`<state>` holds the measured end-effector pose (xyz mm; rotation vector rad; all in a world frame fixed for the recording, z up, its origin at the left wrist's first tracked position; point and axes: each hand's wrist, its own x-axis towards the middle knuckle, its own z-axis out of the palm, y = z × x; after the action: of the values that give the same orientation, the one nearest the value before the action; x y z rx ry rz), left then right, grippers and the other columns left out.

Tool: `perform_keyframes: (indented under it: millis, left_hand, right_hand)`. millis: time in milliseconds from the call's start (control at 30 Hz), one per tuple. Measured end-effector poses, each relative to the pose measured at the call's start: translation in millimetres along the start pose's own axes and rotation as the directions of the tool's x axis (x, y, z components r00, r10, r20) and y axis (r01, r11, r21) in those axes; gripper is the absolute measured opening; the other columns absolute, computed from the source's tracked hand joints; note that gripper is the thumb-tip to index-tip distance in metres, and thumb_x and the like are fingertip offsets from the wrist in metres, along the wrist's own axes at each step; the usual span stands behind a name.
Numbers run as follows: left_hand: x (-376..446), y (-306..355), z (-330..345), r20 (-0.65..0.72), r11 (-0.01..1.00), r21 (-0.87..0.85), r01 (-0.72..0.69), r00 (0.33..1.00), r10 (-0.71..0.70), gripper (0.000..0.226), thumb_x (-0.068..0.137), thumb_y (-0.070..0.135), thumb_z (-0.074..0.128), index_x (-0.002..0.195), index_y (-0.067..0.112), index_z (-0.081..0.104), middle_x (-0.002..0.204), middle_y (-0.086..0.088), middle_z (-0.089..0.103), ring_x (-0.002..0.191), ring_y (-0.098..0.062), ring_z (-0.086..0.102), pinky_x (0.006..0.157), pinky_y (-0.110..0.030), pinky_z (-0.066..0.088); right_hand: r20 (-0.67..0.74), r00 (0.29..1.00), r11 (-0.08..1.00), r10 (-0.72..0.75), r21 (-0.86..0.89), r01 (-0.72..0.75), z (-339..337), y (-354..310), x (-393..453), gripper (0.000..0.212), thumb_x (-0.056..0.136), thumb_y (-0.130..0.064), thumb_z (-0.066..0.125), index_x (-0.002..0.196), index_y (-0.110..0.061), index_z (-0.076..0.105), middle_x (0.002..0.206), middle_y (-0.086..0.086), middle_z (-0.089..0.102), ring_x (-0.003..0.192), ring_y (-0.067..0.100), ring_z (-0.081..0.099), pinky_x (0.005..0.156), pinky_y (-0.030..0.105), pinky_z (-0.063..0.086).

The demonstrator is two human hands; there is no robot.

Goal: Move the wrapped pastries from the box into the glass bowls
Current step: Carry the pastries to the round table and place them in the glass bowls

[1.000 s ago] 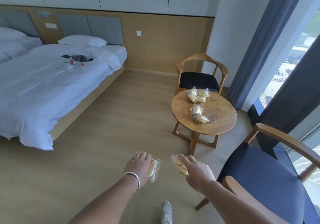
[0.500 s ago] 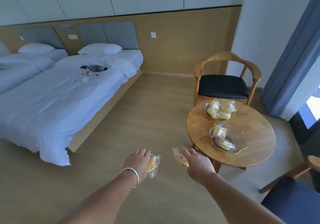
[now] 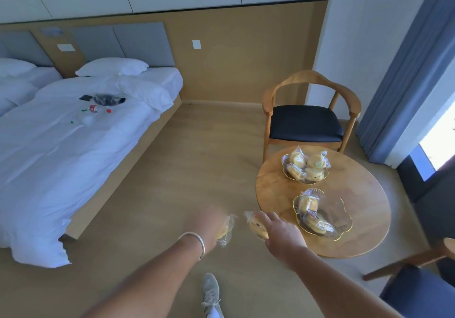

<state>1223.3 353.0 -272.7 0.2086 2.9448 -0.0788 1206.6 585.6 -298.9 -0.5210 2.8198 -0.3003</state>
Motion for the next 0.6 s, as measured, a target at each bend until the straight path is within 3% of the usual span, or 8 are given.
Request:
perform_keyframes:
  millis: [333,600]
  left_hand:
    - [134,-81,-6,-0.019,0.993,-0.111,-0.044,0.999,0.042,0.063,0.076,0.032,0.074,0.127,0.023,0.039,0.129,0.003,0.043,0.121,-0.02,0.04,0.095,-0.03,0.042]
    - [217,-139,-8,-0.007,0.99,-0.131,-0.041,0.999,0.041,0.067,0.077,0.035,0.074,0.131,0.023,0.037,0.132,0.003,0.042,0.124,-0.019,0.039,0.095,-0.029,0.041]
  right_hand:
    - [0.015,0.997,0.995,0.08,-0.052,-0.079,-25,-14,137,0.07,0.084,-0.009,0.05,0.143,-0.037,0.025,0.129,-0.003,0.05,0.104,0.03,0.061,0.087,0.034,0.044]
    - [0.024,0.993,0.992,0.119,-0.041,-0.118,-41,-31,219,0.071,0.086,-0.013,0.052,0.146,-0.037,0.023,0.132,-0.004,0.048,0.107,0.029,0.06,0.091,0.034,0.043]
